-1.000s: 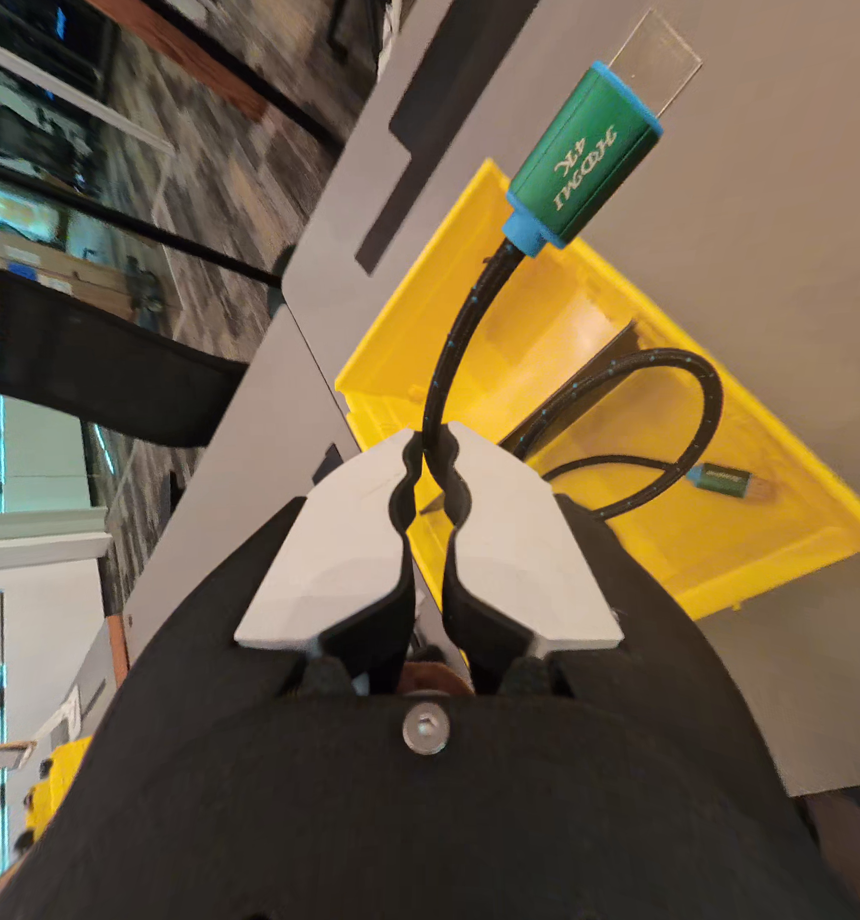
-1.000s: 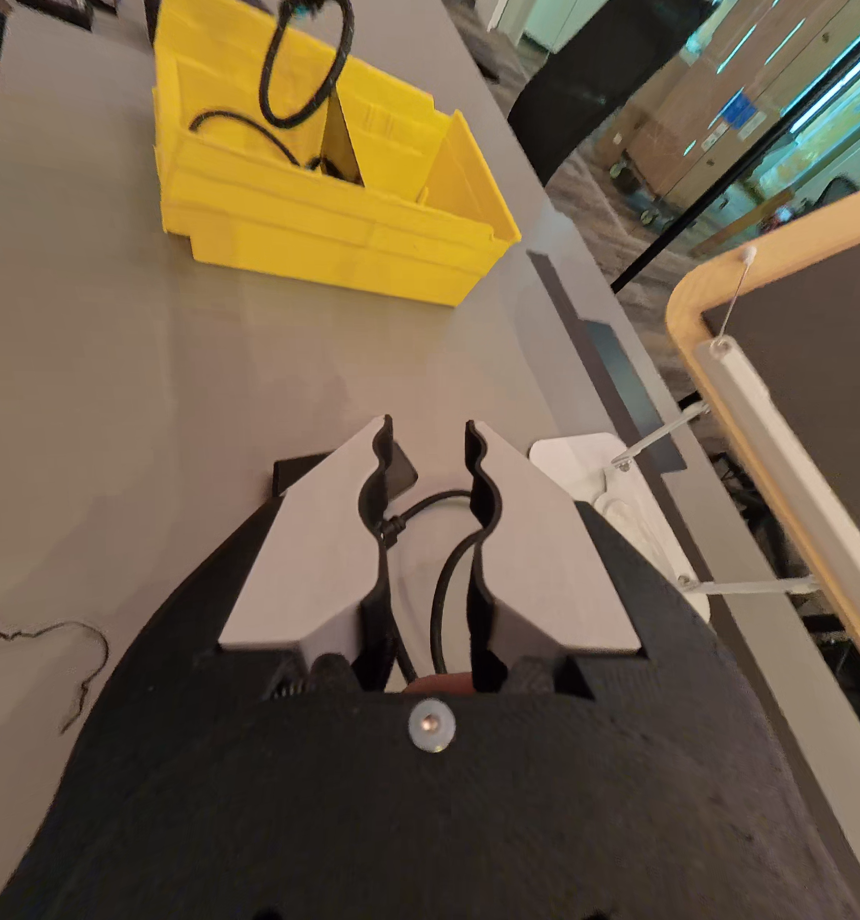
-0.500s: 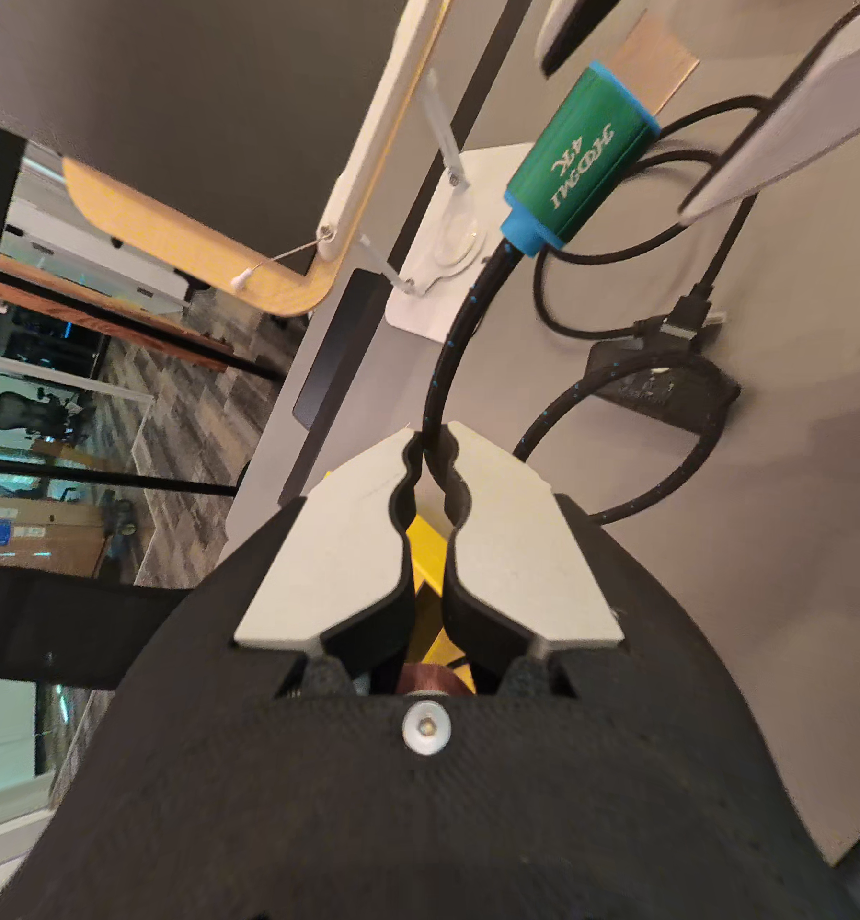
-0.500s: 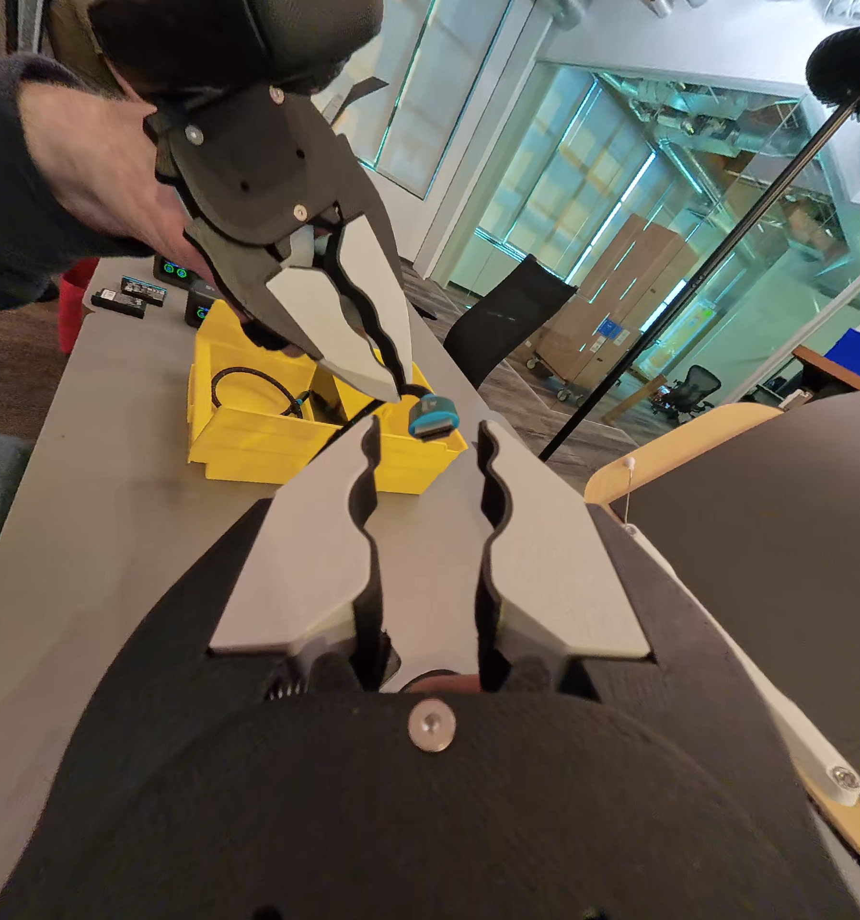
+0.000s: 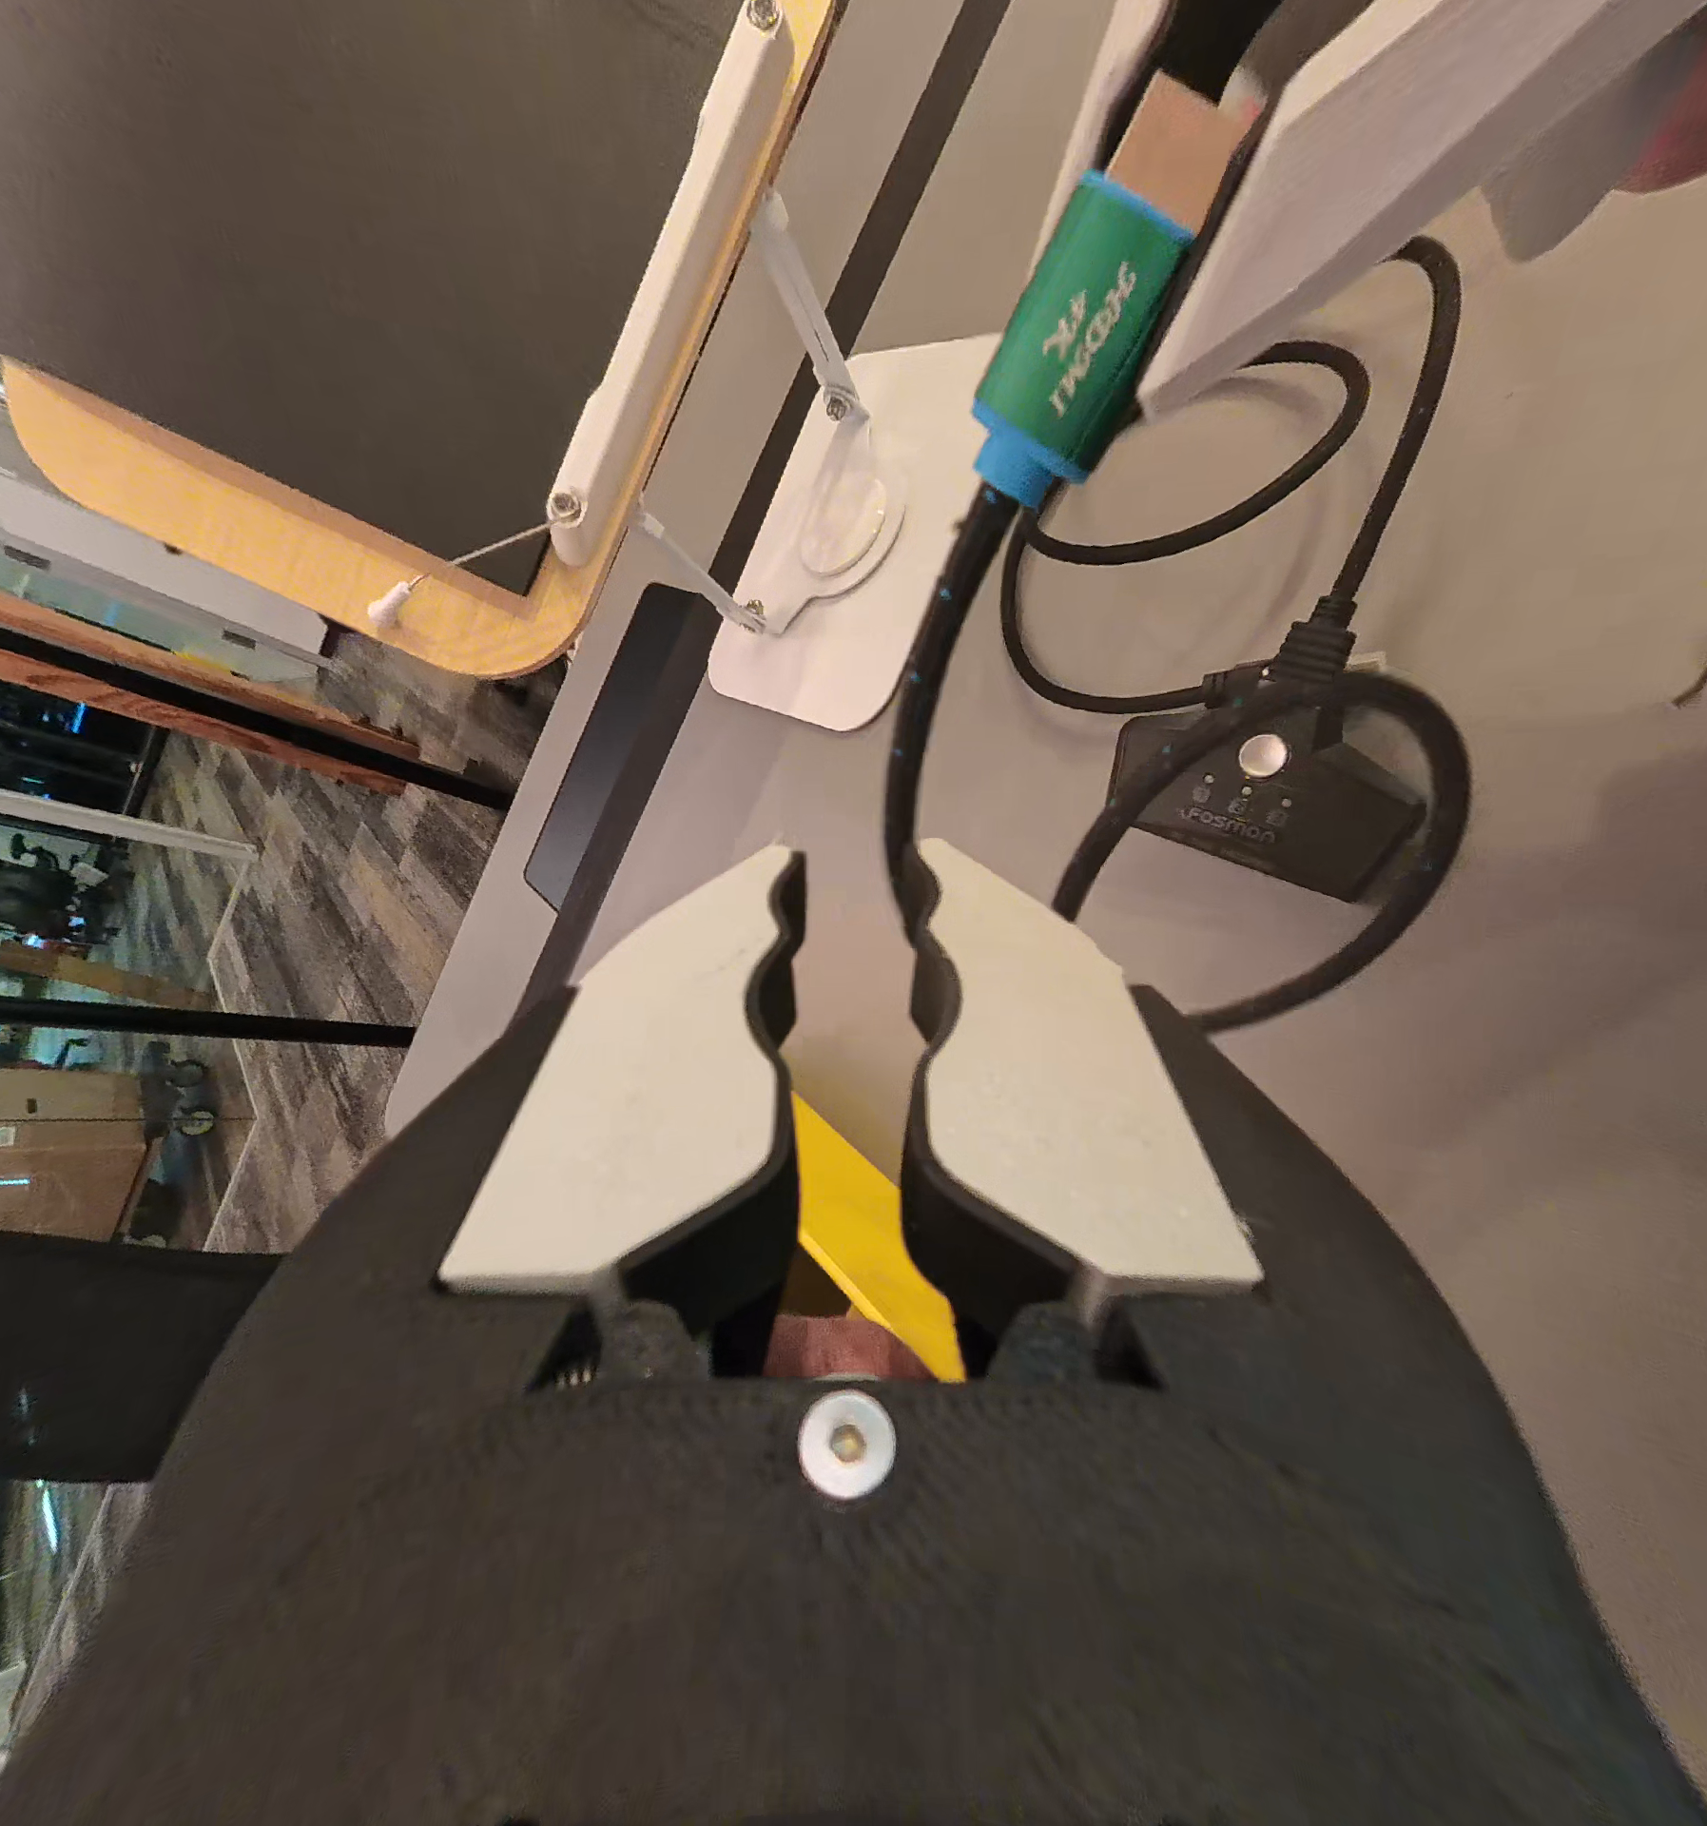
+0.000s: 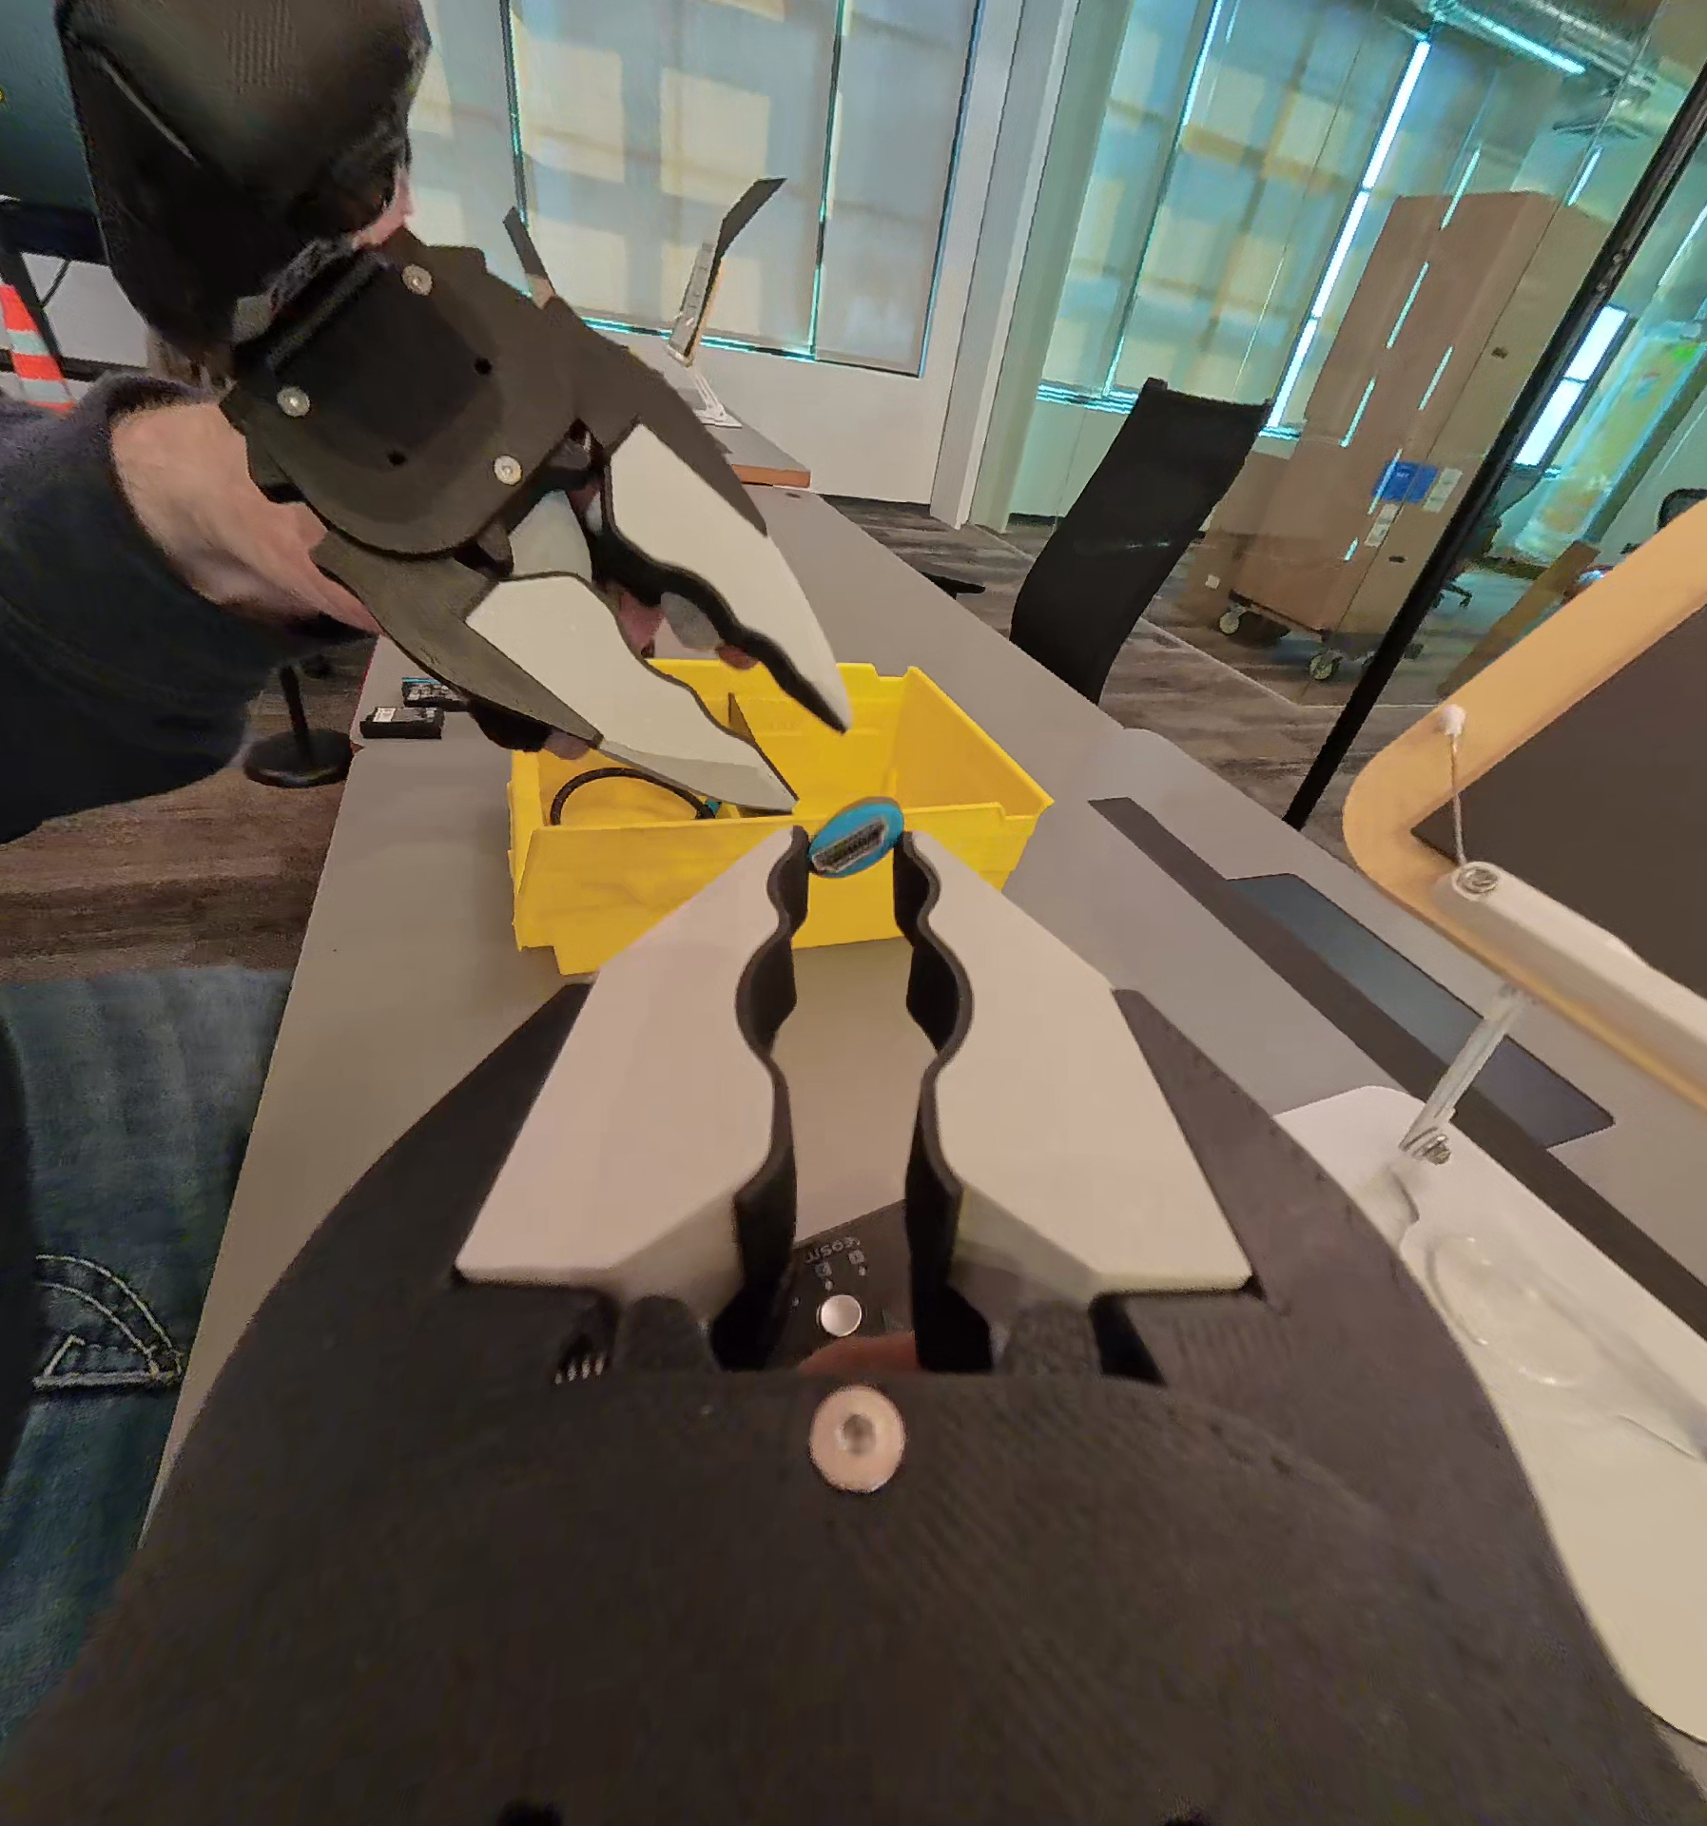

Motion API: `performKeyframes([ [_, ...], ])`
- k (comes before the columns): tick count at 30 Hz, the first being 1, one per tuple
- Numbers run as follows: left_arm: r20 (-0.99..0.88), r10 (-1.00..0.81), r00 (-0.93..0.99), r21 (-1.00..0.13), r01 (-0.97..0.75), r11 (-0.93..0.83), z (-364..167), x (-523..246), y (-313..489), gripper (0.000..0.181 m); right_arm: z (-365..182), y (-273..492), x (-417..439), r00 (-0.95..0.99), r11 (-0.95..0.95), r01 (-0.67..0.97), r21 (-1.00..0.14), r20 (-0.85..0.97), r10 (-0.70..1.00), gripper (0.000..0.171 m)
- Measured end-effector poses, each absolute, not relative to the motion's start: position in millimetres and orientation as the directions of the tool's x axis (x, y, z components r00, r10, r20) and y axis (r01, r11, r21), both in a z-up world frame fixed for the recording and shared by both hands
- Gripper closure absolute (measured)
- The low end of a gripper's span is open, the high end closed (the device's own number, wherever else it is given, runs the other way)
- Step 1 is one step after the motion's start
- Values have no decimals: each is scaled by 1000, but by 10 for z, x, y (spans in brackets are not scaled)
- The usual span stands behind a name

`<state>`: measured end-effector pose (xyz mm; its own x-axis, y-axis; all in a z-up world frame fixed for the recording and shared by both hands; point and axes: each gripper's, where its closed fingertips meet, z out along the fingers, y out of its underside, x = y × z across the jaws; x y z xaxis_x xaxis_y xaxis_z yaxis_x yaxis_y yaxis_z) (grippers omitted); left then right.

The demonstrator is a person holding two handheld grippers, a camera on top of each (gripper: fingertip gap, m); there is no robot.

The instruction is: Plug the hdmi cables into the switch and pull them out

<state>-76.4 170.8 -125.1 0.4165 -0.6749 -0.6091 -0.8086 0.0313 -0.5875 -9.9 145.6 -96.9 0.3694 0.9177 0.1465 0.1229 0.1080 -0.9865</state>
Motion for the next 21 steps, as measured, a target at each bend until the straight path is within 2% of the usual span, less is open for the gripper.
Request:
performKeyframes([
  [3,-602,-696,391,-594,-802,64,-1257,-721,1668,147,-1090,1481,-134,349,93,129,-987,133,928,163],
  [5,-599,-720,351,-612,-780,130,-1266,-600,1585,145,-1174,1504,-167,345,79,141,-987,124,931,165],
  [9,-639,-703,312,-577,-799,171,-1453,-449,1586,144,-1341,1510,-247,321,50,176,-983,106,941,164],
  [11,-613,-723,317,-604,-779,170,-1563,-353,1566,144,-1354,1468,-280,297,38,155,-987,83,951,165],
  [14,-593,-737,324,-630,-757,174,-1687,-277,1559,150,-1326,1399,-296,246,31,116,-993,59,967,165],
  [17,-525,-768,366,-708,-689,155,-1649,-266,1556,171,-1338,1361,-289,204,10,102,-995,30,979,165],
  [18,-480,-792,378,-722,-683,111,-1660,-281,1552,172,-1344,1374,-291,216,20,106,-994,43,975,165],
  [21,-515,-775,368,-647,-759,69,-1721,-430,1609,172,-1389,1462,-230,259,72,168,-983,115,959,139],
])
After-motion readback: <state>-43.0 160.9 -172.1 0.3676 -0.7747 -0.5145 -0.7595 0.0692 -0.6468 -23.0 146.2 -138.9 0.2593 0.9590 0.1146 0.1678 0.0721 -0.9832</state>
